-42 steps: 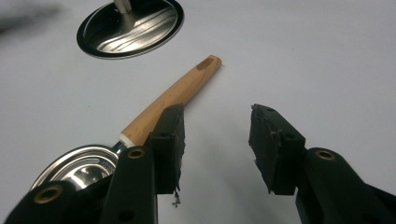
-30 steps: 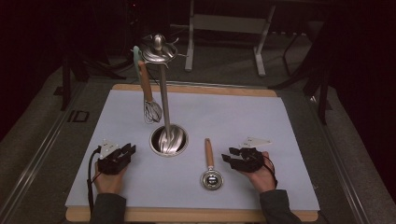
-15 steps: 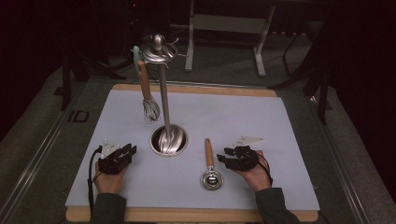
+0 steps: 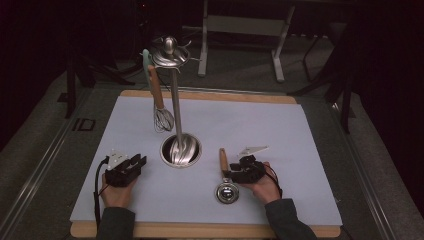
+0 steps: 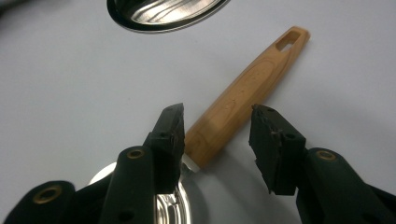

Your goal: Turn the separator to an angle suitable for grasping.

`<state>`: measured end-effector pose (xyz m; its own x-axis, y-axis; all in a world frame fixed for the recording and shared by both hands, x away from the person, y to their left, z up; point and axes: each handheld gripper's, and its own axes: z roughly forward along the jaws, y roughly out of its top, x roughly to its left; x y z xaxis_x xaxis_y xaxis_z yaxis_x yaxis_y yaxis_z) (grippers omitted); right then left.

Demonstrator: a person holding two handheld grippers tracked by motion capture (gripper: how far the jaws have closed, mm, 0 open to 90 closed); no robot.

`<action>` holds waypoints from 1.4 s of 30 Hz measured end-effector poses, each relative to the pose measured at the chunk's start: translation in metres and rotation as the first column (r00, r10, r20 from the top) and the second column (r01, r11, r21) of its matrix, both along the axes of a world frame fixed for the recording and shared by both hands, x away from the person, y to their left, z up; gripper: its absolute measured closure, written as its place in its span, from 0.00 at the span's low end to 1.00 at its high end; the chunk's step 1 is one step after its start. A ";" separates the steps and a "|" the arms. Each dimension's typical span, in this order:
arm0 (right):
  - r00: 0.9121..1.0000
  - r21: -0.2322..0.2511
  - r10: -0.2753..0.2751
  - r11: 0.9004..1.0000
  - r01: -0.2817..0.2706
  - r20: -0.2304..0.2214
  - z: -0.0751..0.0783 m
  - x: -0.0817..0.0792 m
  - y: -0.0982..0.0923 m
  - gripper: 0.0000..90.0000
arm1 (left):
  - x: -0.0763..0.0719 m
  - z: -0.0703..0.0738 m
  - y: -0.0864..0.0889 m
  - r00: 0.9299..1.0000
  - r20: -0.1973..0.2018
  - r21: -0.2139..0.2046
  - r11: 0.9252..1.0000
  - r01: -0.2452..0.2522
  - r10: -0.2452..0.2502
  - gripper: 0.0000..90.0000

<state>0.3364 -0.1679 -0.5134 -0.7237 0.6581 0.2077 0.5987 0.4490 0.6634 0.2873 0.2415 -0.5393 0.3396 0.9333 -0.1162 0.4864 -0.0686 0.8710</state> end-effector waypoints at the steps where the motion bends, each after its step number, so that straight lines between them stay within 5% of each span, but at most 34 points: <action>1: 1.000 0.000 0.000 1.000 0.000 0.000 0.000 0.000 0.000 0.62 | 0.000 0.000 0.000 1.000 0.000 0.000 1.000 0.000 0.000 0.78; 6: 0.998 0.008 0.003 1.000 -0.003 -0.063 -0.006 0.004 0.004 0.61 | 0.000 0.000 0.000 1.000 -0.004 0.003 1.000 0.003 -0.003 0.78; 13: 0.996 -0.017 0.024 1.000 -0.025 -0.084 -0.007 0.006 0.010 0.60 | 0.000 0.000 -0.001 1.000 -0.005 0.004 1.000 0.005 -0.005 0.78; 23: 0.989 0.020 0.056 0.998 -0.054 -0.139 -0.009 0.007 0.015 0.65 | 0.000 0.000 -0.001 1.000 -0.006 0.006 1.000 0.007 -0.007 0.78; 34: 0.977 -0.028 0.070 0.997 -0.077 -0.199 -0.005 0.017 0.028 0.70 | 0.001 0.000 -0.001 1.000 -0.008 0.010 1.000 0.008 -0.008 0.78; 42: 0.968 0.033 0.087 0.996 -0.082 -0.235 -0.007 0.019 0.031 0.76 | 0.001 0.000 -0.002 1.000 -0.008 0.009 1.000 0.008 -0.008 0.78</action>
